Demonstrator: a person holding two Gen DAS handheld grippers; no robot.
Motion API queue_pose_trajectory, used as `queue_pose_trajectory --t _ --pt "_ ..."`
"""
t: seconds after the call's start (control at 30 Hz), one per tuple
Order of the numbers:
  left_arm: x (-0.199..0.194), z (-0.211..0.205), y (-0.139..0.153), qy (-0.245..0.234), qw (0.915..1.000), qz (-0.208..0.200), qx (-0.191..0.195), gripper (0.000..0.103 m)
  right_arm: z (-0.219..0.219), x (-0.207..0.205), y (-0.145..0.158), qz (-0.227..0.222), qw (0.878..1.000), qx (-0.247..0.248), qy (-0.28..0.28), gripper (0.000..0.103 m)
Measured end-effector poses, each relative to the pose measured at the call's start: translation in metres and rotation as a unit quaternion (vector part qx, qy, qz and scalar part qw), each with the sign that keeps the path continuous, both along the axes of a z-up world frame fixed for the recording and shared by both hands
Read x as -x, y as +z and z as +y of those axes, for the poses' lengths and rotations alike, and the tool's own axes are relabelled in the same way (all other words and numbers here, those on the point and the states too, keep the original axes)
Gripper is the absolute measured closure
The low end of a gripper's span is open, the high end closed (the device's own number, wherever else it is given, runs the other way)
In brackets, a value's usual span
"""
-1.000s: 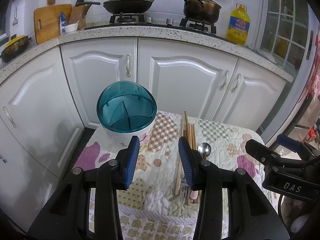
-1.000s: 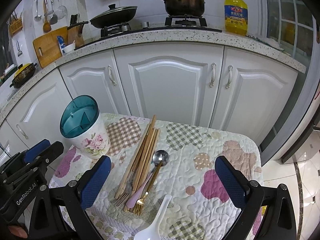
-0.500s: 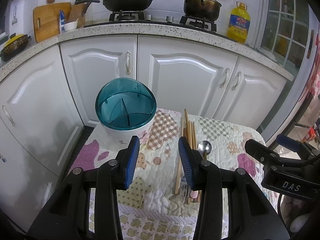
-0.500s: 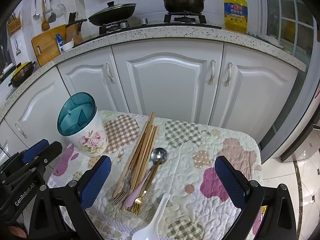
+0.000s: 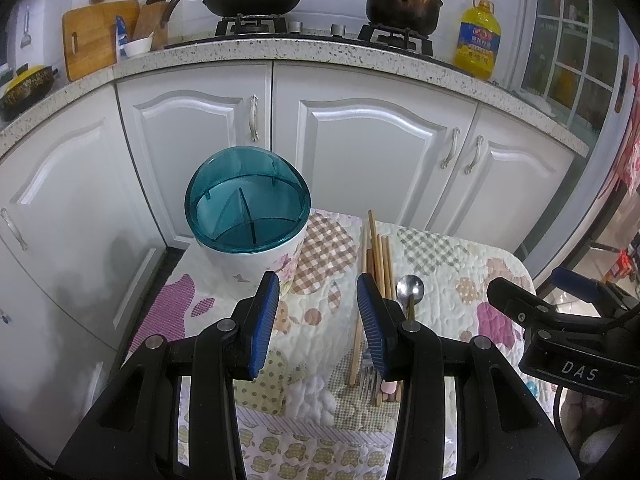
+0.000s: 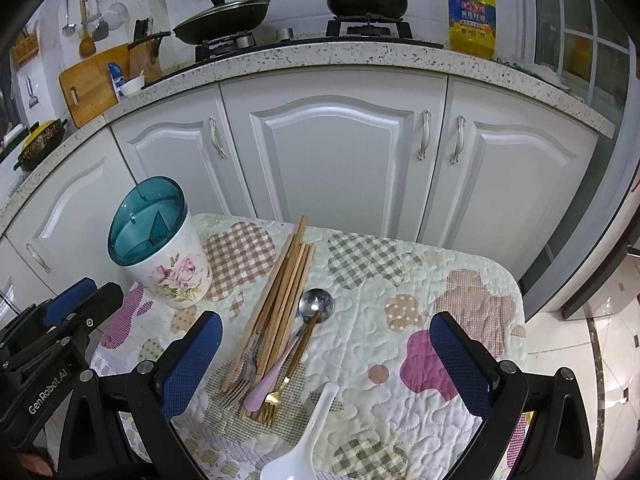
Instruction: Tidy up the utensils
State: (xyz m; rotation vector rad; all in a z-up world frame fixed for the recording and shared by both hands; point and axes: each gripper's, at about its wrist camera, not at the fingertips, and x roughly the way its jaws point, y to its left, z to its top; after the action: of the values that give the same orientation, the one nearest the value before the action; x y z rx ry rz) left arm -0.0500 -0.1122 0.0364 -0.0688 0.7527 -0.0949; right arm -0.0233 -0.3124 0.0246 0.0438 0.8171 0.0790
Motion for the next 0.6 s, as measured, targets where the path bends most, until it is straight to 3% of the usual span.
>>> queue_pose_trajectory --t 0.6 --pt "-0.006 -0.001 -0.01 -0.006 0.9999 0.015 0.0 0.063 -0.006 -0.01 -0.014 0.021 1.0 0.0 -0.001 0.0"
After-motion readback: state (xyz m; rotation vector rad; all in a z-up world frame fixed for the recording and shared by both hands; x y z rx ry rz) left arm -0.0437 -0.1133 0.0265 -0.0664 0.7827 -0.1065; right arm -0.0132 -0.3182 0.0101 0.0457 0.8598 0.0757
